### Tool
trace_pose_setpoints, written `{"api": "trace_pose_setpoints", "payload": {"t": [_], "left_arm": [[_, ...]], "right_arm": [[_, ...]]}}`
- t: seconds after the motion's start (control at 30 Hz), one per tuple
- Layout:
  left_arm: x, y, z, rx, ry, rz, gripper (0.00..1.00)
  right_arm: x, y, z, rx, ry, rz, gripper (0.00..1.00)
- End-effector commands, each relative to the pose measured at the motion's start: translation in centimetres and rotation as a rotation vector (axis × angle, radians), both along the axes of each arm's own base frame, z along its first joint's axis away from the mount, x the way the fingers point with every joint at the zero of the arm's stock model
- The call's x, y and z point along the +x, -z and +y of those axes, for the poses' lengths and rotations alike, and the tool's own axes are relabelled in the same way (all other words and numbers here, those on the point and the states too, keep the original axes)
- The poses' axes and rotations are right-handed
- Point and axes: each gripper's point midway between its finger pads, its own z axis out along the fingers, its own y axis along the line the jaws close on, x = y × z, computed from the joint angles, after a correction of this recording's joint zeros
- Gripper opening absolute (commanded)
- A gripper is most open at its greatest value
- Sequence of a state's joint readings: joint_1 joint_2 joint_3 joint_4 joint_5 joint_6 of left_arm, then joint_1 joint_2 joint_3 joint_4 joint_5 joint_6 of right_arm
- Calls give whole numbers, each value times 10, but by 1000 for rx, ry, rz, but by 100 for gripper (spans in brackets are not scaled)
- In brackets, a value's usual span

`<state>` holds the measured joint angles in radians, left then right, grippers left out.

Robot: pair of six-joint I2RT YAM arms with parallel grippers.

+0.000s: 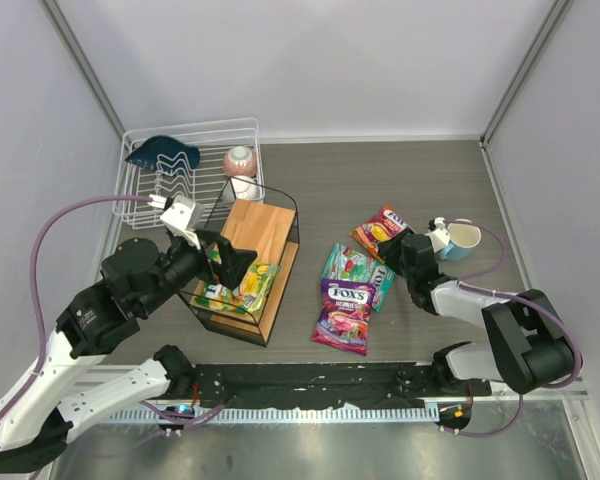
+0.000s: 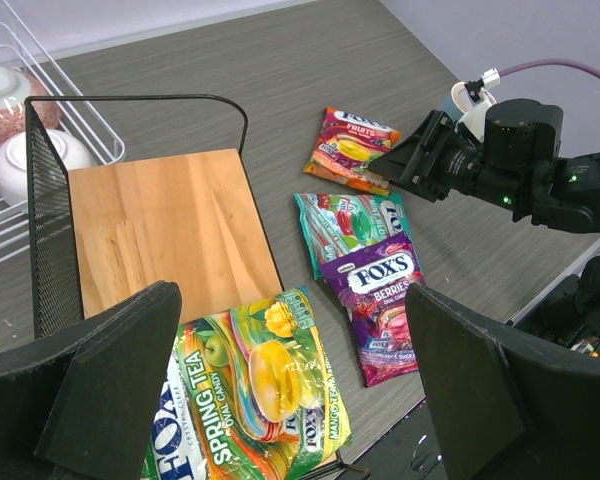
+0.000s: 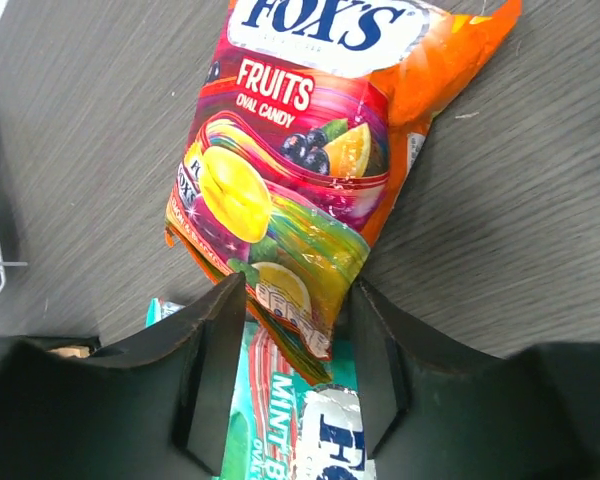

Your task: Place and organize the candy bags onto the shelf

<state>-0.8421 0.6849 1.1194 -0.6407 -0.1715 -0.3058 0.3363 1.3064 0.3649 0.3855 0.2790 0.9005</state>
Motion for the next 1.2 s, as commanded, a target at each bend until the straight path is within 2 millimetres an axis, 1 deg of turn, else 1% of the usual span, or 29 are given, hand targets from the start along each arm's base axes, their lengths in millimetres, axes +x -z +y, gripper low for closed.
{"api": "trace_pose_setpoints", "payload": {"t": [0.0,0.07,0.1,0.17,0.27,0.3,0.37,0.4,0.5,0.53,0.6,0.63,0.8,0.83,0.87,0.9,0.93,1.0,1.03,1.07,1.13,1.17], "left_arm": [[0,-6,-2,-20,9,-19,100],[0,-5,-3,-20,12,-15,100],[0,-5,-3,-21,13,-13,100],[-1,-5,-4,-21,18,-12,100],[0,-3,-4,-18,18,-9,100],[0,-3,-5,-20,19,-9,100],[1,-3,-6,-20,20,-9,100],[1,-4,-7,-23,20,-11,100],[2,-7,-12,-29,35,-11,100],[3,-9,-14,-31,41,-11,100],[4,-11,-20,-39,59,-9,100],[4,-12,-22,-44,64,-9,100],[5,-16,-46,-85,140,6,100],[6,-14,-53,-86,155,20,100],[8,-17,-55,-93,154,19,99],[3,-19,-60,-102,194,25,100],[4,-19,-63,-100,200,30,100],[4,-21,-64,-106,205,26,99],[5,-21,-65,-111,205,22,100],[5,-21,-65,-112,203,23,100],[4,-19,-64,-108,203,25,100],[4,-19,-64,-110,204,28,100]], "right_arm": [[13,-15,2,45,13,-105,40],[13,-14,2,50,15,-117,24],[13,-15,2,50,16,-122,12],[12,-17,0,42,17,-128,1],[11,-22,-1,26,11,-132,1],[12,-36,0,32,3,-164,1],[11,-48,-1,11,-11,-181,1],[12,-70,-2,10,-16,-230,1],[11,-104,-1,-44,-58,-260,1],[10,-126,-1,-51,-69,-279,1],[6,-144,4,-76,-126,-290,1],[3,-159,7,-80,-155,-298,1],[-17,-176,32,-70,-342,-267,1],[-25,-179,42,-52,-420,-258,1],[-30,-181,48,-44,-462,-260,1],[-36,-181,52,-38,-496,-245,1],[-45,-181,62,-24,-576,-238,1],[-55,-178,70,-15,-653,-209,1],[-65,-178,79,1,-734,-206,1],[-71,-177,82,9,-766,-197,1],[-89,-175,92,43,-867,-179,1],[-96,-175,93,42,-901,-175,1]]}}
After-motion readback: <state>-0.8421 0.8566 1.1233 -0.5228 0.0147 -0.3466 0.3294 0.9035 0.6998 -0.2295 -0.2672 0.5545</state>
